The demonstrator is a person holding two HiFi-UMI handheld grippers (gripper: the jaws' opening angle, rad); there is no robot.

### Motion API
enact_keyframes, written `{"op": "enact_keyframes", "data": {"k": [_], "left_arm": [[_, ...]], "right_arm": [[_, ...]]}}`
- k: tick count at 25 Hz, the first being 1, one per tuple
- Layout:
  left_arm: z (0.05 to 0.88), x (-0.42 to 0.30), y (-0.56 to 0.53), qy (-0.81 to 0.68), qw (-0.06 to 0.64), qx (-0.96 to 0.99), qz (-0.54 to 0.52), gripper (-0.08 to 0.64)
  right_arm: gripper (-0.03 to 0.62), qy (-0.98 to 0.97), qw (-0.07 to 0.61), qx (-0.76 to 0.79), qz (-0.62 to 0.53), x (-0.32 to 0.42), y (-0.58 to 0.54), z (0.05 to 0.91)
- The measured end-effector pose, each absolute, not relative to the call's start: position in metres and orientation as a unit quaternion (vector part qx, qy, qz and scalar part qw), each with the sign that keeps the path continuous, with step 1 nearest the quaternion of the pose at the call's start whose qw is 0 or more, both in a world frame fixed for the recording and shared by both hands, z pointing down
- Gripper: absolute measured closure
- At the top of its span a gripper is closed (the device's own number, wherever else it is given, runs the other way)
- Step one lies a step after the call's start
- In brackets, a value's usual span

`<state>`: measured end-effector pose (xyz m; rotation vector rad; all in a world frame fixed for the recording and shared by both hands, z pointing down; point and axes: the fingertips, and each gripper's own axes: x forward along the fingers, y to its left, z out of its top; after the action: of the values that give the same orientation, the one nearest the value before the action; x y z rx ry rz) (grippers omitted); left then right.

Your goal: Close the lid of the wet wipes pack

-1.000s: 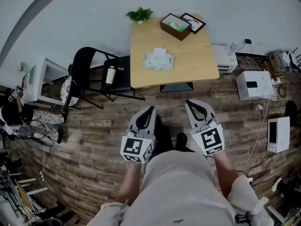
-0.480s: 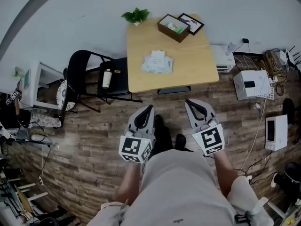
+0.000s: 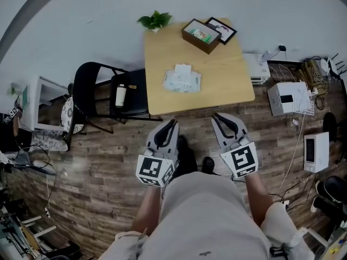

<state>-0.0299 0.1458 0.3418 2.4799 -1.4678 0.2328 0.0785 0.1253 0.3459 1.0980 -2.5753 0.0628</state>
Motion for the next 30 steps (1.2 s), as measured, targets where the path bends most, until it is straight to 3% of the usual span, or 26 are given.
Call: {"op": "enact_keyframes", "data": {"k": [6, 8, 10, 30], "left_arm": [[0.344, -0.048, 0.110, -0.497, 0.123, 0.855, 0.077, 0.544], [0.347, -0.054, 0.098, -0.494, 0.124, 0.857, 0.081, 0.492], [0.349, -0.062, 0.087, -0.494, 0.128, 0.856, 0.081, 0.485], [0.367, -0.134, 0.013, -0.454, 0.149, 0.876, 0.074, 0.485]], "right_arm": [[0.512, -0.905, 0.169, 0.389, 0.042, 0.063, 0.093, 0.353], [0.494, -0.904, 0.164, 0.392, 0.052, 0.059, 0.081, 0.355], [0.485, -0.902, 0.162, 0.395, 0.059, 0.053, 0.070, 0.356], [0.480, -0.872, 0.171, 0.445, 0.115, 0.000, 0.000, 0.382]]}}
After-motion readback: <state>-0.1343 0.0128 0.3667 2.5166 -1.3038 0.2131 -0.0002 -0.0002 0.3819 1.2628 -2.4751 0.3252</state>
